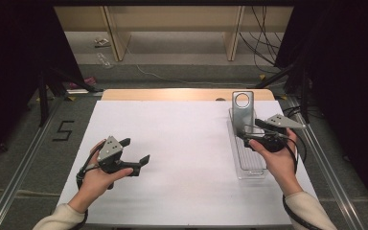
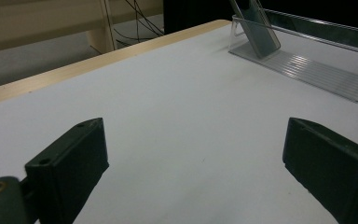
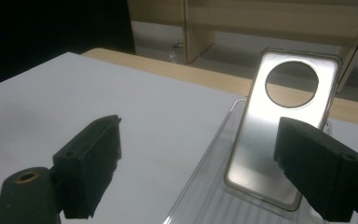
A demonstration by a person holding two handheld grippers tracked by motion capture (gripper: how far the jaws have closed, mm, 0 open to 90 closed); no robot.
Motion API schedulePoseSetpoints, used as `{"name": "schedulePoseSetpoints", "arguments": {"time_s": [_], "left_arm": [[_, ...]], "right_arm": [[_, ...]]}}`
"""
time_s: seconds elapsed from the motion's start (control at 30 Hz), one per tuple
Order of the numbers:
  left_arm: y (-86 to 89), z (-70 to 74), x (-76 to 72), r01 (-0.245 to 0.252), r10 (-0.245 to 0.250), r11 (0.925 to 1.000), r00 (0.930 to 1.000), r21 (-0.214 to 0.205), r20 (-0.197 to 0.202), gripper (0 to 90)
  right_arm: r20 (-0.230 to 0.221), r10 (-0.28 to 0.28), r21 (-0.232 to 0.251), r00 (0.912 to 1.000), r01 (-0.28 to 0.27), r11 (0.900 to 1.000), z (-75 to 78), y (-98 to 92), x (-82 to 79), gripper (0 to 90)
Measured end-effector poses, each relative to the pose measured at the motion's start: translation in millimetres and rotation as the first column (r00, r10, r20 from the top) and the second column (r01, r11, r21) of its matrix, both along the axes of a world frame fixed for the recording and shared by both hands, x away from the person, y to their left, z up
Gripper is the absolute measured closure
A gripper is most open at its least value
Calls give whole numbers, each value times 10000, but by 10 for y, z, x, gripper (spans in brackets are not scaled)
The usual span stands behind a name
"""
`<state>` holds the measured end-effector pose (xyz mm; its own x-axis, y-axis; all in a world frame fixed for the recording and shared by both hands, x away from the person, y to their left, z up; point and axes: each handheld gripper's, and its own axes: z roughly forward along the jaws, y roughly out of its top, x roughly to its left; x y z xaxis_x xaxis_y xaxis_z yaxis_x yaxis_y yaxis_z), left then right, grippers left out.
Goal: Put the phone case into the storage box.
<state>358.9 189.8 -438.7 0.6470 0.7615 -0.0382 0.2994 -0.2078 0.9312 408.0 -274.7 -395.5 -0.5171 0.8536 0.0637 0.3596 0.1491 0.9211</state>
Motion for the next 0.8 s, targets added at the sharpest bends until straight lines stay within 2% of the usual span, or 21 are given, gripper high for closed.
{"name": "schedulePoseSetpoints", "arguments": {"time_s": [0.8], "left_arm": [[1, 10, -100, 147, -150, 9996, 9998, 228, 131, 61]], "right_arm": [[60, 721, -44, 9974, -721, 9974, -87, -16, -300, 160]]}}
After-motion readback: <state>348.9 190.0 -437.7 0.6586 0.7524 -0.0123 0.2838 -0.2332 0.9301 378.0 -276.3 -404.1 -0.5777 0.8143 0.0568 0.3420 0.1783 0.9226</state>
